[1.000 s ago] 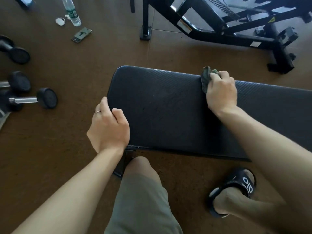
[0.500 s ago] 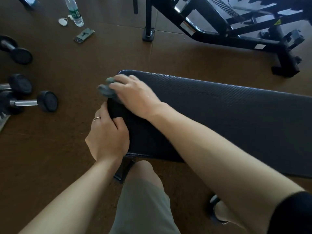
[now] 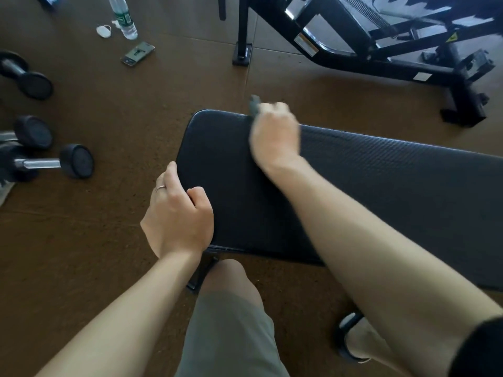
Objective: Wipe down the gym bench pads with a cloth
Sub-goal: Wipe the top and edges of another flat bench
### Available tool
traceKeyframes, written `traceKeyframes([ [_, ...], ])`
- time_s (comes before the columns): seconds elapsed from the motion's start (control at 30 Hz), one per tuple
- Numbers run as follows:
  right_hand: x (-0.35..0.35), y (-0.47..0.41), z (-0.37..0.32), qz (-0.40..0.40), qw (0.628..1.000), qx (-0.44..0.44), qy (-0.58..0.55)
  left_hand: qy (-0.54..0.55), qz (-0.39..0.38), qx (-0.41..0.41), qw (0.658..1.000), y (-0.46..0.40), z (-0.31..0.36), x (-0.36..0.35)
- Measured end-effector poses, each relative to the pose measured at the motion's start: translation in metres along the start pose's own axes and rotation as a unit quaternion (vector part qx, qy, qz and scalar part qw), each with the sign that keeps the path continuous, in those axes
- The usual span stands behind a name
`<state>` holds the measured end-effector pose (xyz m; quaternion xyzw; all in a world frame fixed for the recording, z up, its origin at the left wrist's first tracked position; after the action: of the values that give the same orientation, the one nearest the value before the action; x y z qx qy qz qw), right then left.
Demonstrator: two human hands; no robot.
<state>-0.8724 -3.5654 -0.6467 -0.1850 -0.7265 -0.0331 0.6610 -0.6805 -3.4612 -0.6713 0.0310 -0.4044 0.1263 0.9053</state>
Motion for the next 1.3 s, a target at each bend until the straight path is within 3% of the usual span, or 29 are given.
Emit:
traceKeyframes([
  [0.1, -0.007, 0.011, -0.079, -0.033, 0.992, 0.122, -0.01, -0.013, -0.004, 0.013, 1.0, -0.002, -0.001, -0.001],
  [0.23, -0.001, 0.026, -0.089, -0.069, 0.959, 0.239, -0.133, -0.013, -0.006, 0.012, 1.0, -0.003, 0.001, 0.0],
  [0.27, 0.006, 0.03, -0.077, -0.094, 0.947, 0.225, -0.208, -0.011, -0.008, 0.01, 1.0, -0.003, 0.001, 0.0],
  [0.37, 0.021, 0.035, -0.023, -0.134, 0.908, 0.065, -0.391, -0.008, -0.011, 0.013, 1.0, -0.002, 0.001, 0.0],
  [0.4, 0.025, 0.033, -0.003, -0.111, 0.926, 0.04, -0.358, -0.005, -0.01, 0.011, 1.0, -0.001, 0.002, 0.001],
  [0.47, 0.026, 0.03, 0.032, -0.084, 0.981, 0.033, -0.171, 0.0, -0.009, 0.002, 1.0, 0.001, 0.003, 0.001],
  [0.53, 0.026, 0.03, 0.062, -0.039, 0.999, 0.016, -0.006, 0.001, -0.009, -0.001, 1.0, 0.001, 0.003, 0.002],
  [0.6, 0.034, 0.031, 0.081, 0.034, 0.999, -0.026, -0.014, 0.001, -0.012, -0.003, 1.0, 0.002, 0.004, 0.003],
  [0.67, 0.039, 0.035, 0.082, 0.09, 0.993, -0.01, -0.072, 0.001, -0.01, -0.001, 1.0, 0.003, 0.005, 0.004],
  [0.77, 0.025, 0.045, 0.061, 0.046, 0.992, 0.1, -0.053, 0.0, -0.009, 0.002, 1.0, 0.003, 0.004, 0.004],
  [0.87, 0.004, 0.054, 0.05, 0.017, 0.99, 0.139, -0.001, 0.003, -0.008, 0.003, 1.0, 0.003, 0.005, 0.005],
  [1.07, -0.001, 0.043, 0.031, 0.069, 0.995, -0.008, -0.066, 0.001, -0.003, 0.003, 1.0, 0.003, 0.005, 0.003],
  [1.13, 0.001, 0.048, -0.002, 0.082, 0.99, 0.056, -0.096, -0.001, -0.003, 0.008, 1.0, 0.002, 0.004, 0.003],
  [1.3, -0.003, 0.065, -0.062, 0.027, 0.939, 0.326, -0.101, -0.008, -0.006, 0.01, 1.0, 0.001, 0.004, 0.004],
])
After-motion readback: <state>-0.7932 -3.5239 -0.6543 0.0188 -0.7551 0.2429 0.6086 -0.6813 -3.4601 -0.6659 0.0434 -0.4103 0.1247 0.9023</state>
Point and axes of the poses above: each hand's wrist, its own y-axis away from the middle knuckle, its own x-axis out of the back of the hand, z = x × y, the point moved 5 cm from there along -y, towards the middle knuckle, and after that the axes turned 11 degrees about y, right-handed, at the moved point
